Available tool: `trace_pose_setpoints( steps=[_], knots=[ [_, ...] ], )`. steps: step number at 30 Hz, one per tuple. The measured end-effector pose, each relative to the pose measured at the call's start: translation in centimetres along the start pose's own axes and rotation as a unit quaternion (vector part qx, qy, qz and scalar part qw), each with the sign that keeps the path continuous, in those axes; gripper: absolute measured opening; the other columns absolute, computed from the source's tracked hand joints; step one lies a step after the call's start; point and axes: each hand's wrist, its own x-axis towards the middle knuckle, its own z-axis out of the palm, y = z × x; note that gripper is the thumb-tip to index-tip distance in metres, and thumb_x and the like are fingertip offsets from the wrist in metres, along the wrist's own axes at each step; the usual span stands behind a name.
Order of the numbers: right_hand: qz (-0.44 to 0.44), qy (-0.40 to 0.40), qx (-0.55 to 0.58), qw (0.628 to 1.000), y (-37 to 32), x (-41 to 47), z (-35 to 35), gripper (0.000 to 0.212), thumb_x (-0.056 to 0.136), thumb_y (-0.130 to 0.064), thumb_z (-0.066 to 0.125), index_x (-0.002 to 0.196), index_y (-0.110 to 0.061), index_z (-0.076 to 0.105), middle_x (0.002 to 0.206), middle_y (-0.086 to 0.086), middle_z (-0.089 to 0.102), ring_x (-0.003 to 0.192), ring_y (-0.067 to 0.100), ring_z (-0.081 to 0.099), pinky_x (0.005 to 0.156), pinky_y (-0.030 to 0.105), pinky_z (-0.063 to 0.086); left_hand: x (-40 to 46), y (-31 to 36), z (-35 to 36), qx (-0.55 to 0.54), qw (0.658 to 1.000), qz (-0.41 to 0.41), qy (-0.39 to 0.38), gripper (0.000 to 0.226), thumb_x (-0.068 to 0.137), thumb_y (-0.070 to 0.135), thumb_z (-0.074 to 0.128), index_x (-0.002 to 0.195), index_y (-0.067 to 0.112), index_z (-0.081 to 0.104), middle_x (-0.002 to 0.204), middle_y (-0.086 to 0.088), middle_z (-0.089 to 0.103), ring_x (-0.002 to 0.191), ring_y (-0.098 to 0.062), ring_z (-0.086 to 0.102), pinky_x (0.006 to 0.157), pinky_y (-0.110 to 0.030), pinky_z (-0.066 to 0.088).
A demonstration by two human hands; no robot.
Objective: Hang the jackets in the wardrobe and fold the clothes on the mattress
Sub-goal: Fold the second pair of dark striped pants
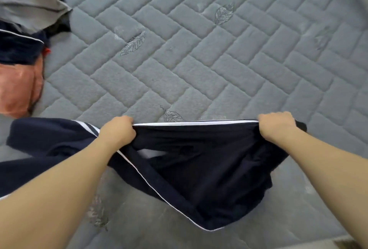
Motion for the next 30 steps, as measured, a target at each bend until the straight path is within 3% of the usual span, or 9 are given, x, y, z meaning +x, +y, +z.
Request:
trace_pose_setpoints(
  steps=[5, 9, 11, 14, 18, 21, 23, 25, 30],
  knots=[
    [0.088, -0.096, 0.01, 0.991, 12.0, -0.3, 2.6, 0.034, 0.093, -0.017, 0.038, 0.116, -0.023, 0.062, 0.125, 0.0, 0.062, 0.114, 0.023, 0.058, 0.093, 0.034, 0.037, 1.2, 14.0, -2.7, 0.111, 0.987, 0.073, -0.086, 0.034, 0.091, 0.01, 0.041, 0.118, 0.01, 0.062, 0.124, -0.013, 0.061, 0.108, -0.033, 0.058, 0.088, -0.036, 0.046],
    [0.162, 0.119, 0.113, 0.973, 19.2, 3.3, 4.1, 0.038, 0.089, -0.009, 0.046, 0.127, -0.01, 0.05, 0.131, 0.017, 0.048, 0.119, 0.036, 0.048, 0.098, 0.042, 0.037, 4.0, 22.9, -6.4, 0.096, 0.954, 0.093, 0.268, 0.026, 0.082, 0.005, 0.049, 0.108, 0.005, 0.051, 0.114, -0.022, 0.055, 0.102, -0.039, 0.052, 0.085, -0.043, 0.038],
    [0.168, 0.251, 0.18, 0.936, 20.8, 5.0, 4.5, 0.052, 0.081, -0.007, 0.052, 0.132, -0.01, 0.043, 0.137, 0.019, 0.039, 0.12, 0.038, 0.042, 0.1, 0.047, 0.034, 5.5, 25.3, -6.6, 0.081, 0.925, 0.124, 0.35, 0.045, 0.072, 0.005, 0.055, 0.116, 0.002, 0.047, 0.12, -0.025, 0.047, 0.108, -0.041, 0.046, 0.092, -0.048, 0.034],
    [0.243, 0.223, 0.369, 0.869, 20.2, 5.5, 7.9, 0.068, 0.08, -0.018, 0.057, 0.143, -0.012, 0.032, 0.15, 0.015, 0.028, 0.133, 0.038, 0.033, 0.108, 0.05, 0.027, 5.3, 28.6, -3.6, 0.086, 0.937, 0.232, 0.245, 0.064, 0.066, 0.022, 0.059, 0.128, 0.01, 0.048, 0.134, -0.018, 0.044, 0.121, -0.039, 0.042, 0.108, -0.051, 0.028],
    [0.41, -0.045, 0.58, 0.702, 16.3, 2.9, 15.9, 0.078, 0.082, -0.031, 0.064, 0.145, -0.01, 0.024, 0.149, 0.017, 0.03, 0.134, 0.039, 0.033, 0.111, 0.048, 0.031, 1.3, 30.3, 4.1, 0.316, 0.888, 0.335, 0.008, 0.07, 0.074, 0.041, 0.061, 0.14, 0.027, 0.042, 0.152, -0.008, 0.024, 0.14, -0.029, 0.027, 0.12, -0.047, 0.01],
    [0.422, -0.135, 0.595, 0.671, 12.8, 0.6, 20.8, 0.074, 0.077, -0.025, 0.072, 0.138, -0.005, 0.034, 0.143, 0.018, 0.037, 0.128, 0.038, 0.04, 0.101, 0.04, 0.039, -1.0, 29.5, 7.3, 0.363, 0.86, 0.358, 0.015, 0.069, 0.074, 0.048, 0.053, 0.138, 0.022, 0.053, 0.139, -0.01, 0.037, 0.127, -0.031, 0.036, 0.114, -0.043, 0.025],
    [0.402, -0.129, 0.638, 0.645, 12.3, 0.2, 22.2, 0.062, 0.073, -0.013, 0.068, 0.128, 0.0, 0.042, 0.132, 0.02, 0.051, 0.117, 0.039, 0.052, 0.097, 0.038, 0.045, -1.6, 29.0, 7.6, 0.349, 0.858, 0.374, 0.037, 0.061, 0.072, 0.049, 0.048, 0.121, 0.019, 0.066, 0.115, -0.004, 0.052, 0.103, -0.027, 0.048, 0.095, -0.036, 0.04],
    [0.394, -0.108, 0.629, 0.662, 13.6, 0.3, 22.4, 0.058, 0.071, -0.011, 0.06, 0.124, 0.003, 0.041, 0.125, 0.02, 0.055, 0.114, 0.041, 0.055, 0.097, 0.041, 0.046, -1.9, 28.1, 7.4, 0.348, 0.868, 0.354, 0.021, 0.054, 0.079, 0.05, 0.045, 0.121, 0.02, 0.06, 0.111, -0.001, 0.056, 0.101, -0.025, 0.055, 0.09, -0.035, 0.041],
    [0.421, -0.073, 0.364, 0.828, 17.0, -0.6, 20.1, 0.073, 0.084, -0.016, 0.06, 0.147, -0.01, 0.022, 0.148, 0.019, 0.024, 0.133, 0.039, 0.03, 0.107, 0.057, 0.028, -2.5, 24.1, 5.5, 0.369, 0.899, 0.234, 0.029, 0.061, 0.078, 0.059, 0.039, 0.129, 0.025, 0.044, 0.123, 0.001, 0.061, 0.111, -0.022, 0.059, 0.102, -0.037, 0.031]
  ],
)
